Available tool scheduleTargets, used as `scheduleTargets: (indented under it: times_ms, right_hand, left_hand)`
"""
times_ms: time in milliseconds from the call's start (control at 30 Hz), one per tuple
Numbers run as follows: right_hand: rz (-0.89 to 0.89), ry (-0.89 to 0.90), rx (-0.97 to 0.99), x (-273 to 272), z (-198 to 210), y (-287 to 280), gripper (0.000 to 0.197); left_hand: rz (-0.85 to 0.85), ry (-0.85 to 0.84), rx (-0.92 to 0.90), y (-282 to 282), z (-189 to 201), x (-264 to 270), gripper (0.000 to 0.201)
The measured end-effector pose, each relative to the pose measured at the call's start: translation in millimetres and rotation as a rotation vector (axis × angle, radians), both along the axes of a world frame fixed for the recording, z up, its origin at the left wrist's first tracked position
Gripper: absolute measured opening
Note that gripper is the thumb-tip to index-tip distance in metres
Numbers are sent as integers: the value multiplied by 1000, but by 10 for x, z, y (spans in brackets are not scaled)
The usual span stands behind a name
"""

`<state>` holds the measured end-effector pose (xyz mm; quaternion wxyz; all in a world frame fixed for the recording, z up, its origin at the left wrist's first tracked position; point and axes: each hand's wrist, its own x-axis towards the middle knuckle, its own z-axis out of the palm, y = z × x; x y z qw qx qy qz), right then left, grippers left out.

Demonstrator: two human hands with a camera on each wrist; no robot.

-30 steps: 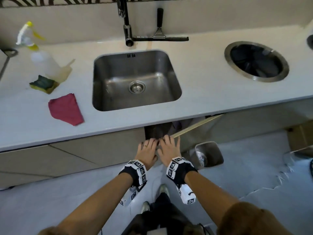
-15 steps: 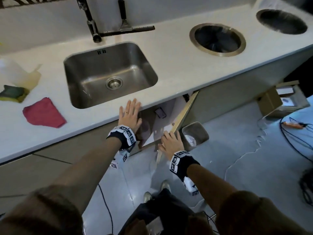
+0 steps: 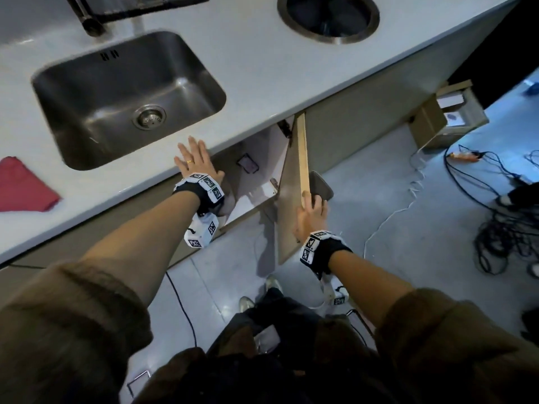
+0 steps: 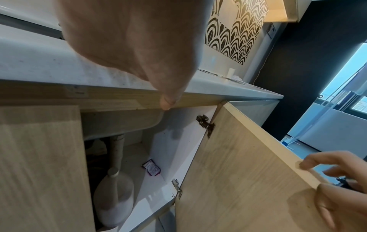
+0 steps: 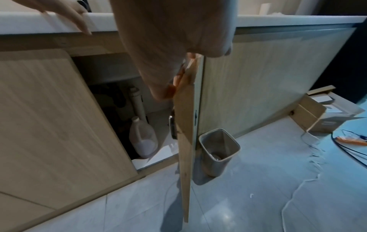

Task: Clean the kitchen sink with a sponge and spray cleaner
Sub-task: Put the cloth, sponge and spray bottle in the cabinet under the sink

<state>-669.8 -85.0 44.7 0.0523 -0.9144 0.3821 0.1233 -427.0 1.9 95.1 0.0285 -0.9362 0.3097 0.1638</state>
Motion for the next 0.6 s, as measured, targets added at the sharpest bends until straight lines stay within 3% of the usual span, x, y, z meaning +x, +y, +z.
scheduleTargets:
  times_ms: [67,200,267,433,600]
  right_hand:
    - [-116,-76,29,-81,-58,-70,38]
    - [-407,-284,221,-254,-46,-328,45]
    - [-470,-322,236,-368,-66,-518,40]
    - [-604,-263,249,-600,-32,-940,32]
    - [-639,-129,214,-724,16,-1243,42]
  left_hand:
    - [22,-12,1,-37,-23,-28,94]
    - [43,-34,-18,-77,-65,-58,98]
    - [50,-39,-18,-90,-79,-61,99]
    - [64,-45,-8,-107,-101,-77,101]
    - [91,-56,-10,-137,-130,-91,105]
